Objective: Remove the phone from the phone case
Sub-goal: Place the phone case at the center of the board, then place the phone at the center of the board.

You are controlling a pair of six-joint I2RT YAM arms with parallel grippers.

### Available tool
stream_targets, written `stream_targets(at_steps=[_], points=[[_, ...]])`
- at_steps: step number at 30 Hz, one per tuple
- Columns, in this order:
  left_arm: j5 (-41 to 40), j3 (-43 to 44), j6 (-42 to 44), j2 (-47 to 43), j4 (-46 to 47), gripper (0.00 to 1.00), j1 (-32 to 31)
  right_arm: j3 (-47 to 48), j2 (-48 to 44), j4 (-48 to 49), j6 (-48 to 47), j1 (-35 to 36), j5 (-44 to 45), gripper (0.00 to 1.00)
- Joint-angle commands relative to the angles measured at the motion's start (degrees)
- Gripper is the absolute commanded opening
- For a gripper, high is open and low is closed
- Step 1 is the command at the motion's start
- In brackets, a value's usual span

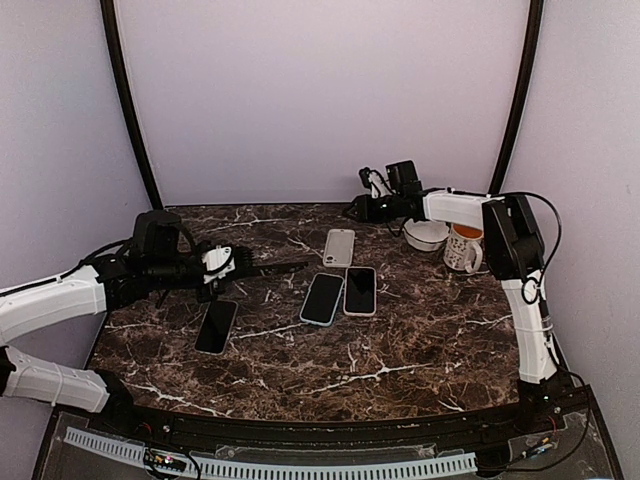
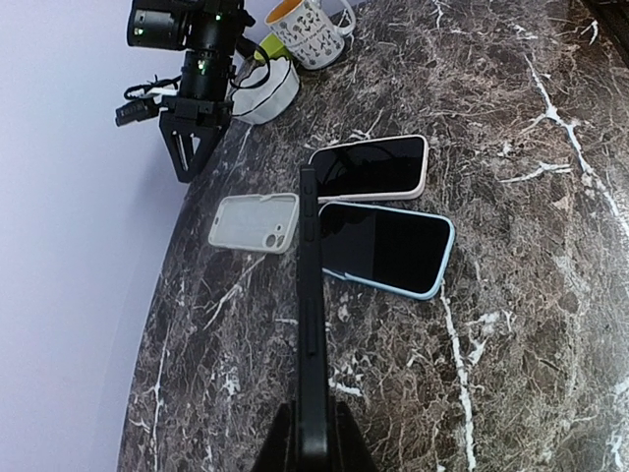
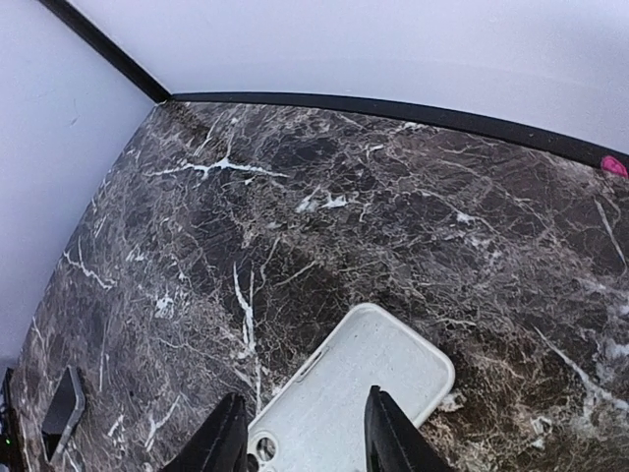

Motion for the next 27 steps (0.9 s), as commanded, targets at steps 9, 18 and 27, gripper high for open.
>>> stream_targets(at_steps=[9, 18, 27], points=[[0.75, 6.87, -14.19, 6.25, 2.44, 0.0, 2.66, 1.36, -6.59, -2.48, -3.3, -0.02, 6.3, 0.56], [7.32, 13.83, -32.94, 13.07, -0.96, 0.0, 6.68, -12.04, -19.99, -3.48, -4.69, 2.14, 14.94, 0.79], [11.32, 18.92, -58.43, 20.27, -2.02, 0.0, 12.2, -22.11, -29.17, -5.39, -1.0, 2.81, 22.87, 0.97]])
